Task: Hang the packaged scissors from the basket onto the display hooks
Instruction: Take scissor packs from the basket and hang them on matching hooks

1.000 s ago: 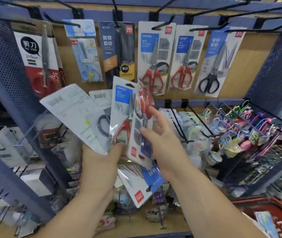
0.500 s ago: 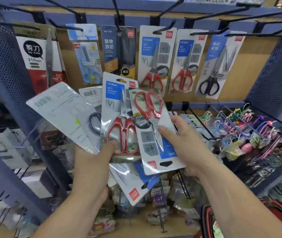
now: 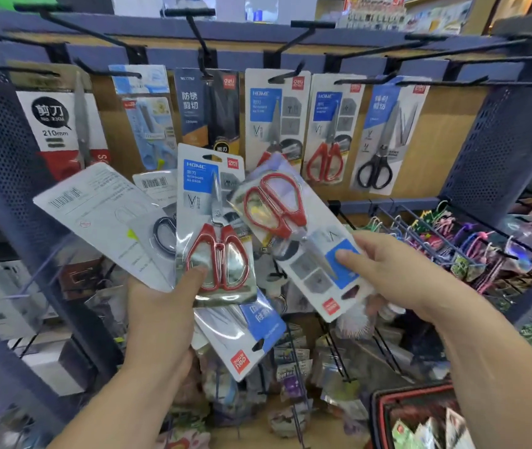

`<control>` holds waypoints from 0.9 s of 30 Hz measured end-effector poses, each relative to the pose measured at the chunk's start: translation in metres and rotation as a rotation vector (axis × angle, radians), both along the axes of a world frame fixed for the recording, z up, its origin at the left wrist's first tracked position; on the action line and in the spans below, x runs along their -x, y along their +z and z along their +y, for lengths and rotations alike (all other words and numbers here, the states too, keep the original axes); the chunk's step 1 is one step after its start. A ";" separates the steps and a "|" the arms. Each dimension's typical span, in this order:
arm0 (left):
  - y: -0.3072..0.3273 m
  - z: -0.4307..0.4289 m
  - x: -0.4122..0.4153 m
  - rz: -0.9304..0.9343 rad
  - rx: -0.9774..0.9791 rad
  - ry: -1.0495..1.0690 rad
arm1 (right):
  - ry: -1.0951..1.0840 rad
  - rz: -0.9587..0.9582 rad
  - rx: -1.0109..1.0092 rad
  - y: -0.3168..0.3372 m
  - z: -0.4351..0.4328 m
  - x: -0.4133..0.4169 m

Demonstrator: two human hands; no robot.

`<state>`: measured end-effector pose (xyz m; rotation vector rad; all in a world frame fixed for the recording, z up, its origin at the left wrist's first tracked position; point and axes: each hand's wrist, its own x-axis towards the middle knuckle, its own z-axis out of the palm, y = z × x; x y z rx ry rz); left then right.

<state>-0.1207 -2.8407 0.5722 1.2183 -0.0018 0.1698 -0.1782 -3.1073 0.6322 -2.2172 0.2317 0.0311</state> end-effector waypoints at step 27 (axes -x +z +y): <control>-0.003 0.013 -0.008 0.023 0.008 0.009 | -0.394 -0.718 -0.739 0.036 -0.028 -0.041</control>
